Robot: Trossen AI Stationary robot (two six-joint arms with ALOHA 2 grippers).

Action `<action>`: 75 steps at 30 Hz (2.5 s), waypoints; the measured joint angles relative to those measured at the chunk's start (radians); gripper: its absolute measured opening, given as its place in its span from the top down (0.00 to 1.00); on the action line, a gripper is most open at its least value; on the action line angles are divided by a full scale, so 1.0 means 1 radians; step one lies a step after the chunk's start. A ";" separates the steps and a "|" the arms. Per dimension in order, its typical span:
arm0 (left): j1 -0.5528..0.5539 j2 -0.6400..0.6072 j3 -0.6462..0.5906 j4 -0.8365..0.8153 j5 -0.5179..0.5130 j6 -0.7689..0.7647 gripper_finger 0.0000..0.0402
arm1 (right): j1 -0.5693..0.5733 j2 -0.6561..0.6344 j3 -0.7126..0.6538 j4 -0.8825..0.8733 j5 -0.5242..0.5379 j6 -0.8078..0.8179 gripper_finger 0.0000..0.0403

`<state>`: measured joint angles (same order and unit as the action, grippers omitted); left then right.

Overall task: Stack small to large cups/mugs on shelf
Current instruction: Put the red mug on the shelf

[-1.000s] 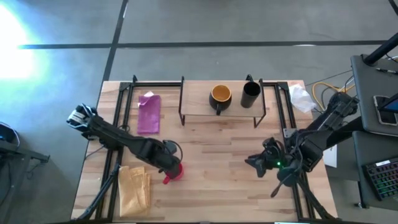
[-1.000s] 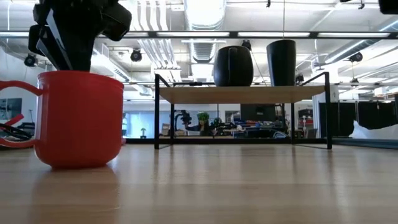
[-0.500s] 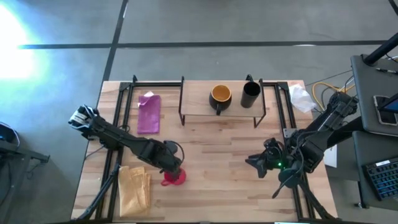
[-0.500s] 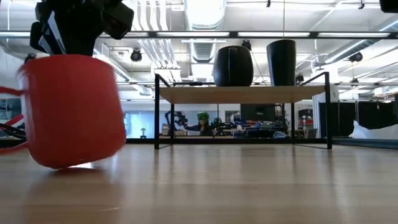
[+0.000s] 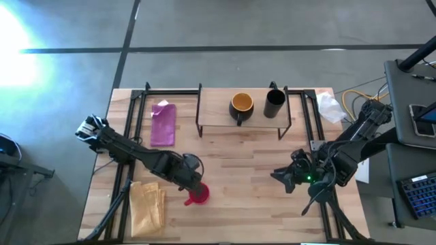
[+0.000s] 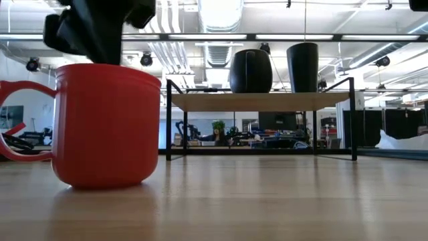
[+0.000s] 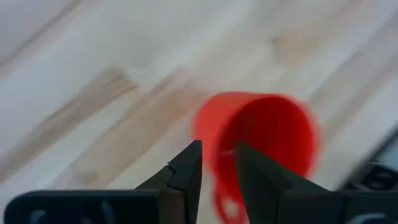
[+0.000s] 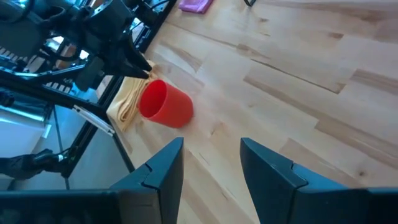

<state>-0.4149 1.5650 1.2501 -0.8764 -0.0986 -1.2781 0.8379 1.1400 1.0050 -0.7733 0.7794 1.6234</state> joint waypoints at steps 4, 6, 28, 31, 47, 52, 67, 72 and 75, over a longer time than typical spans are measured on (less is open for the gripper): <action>-0.006 0.018 0.023 0.006 0.002 0.005 0.80 | 0.017 -0.006 0.000 -0.001 0.000 0.000 0.63; -0.008 0.026 0.016 -0.002 0.006 0.002 0.80 | 0.026 -0.006 0.000 -0.002 0.000 0.001 0.63; -0.016 0.129 0.010 0.009 0.022 0.001 0.80 | 0.070 -0.005 0.000 0.001 0.008 0.030 0.63; -0.016 0.130 0.009 0.011 0.031 -0.004 0.80 | 0.070 -0.005 0.000 0.001 0.008 0.029 0.63; 0.068 0.085 0.242 -0.282 -0.077 -0.044 1.00 | 0.081 0.004 0.000 0.002 0.027 0.053 0.65; 0.185 0.075 0.497 -0.521 -0.218 0.051 1.00 | 0.081 0.024 0.000 0.015 0.058 0.045 0.69; 0.636 0.077 0.708 -0.519 -0.216 0.325 1.00 | 0.060 0.053 0.010 0.240 0.319 -0.166 0.92; 0.720 0.100 0.707 -0.457 -0.147 0.342 1.00 | 0.010 0.056 0.027 0.242 0.325 -0.206 0.98; 0.755 0.123 0.708 -0.428 -0.125 0.339 1.00 | -0.021 0.061 0.040 0.245 0.324 -0.232 0.98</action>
<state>0.3403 1.6883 1.9581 -1.3046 -0.2233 -0.9391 0.8166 1.2011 1.0448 -0.5285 1.1030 1.3912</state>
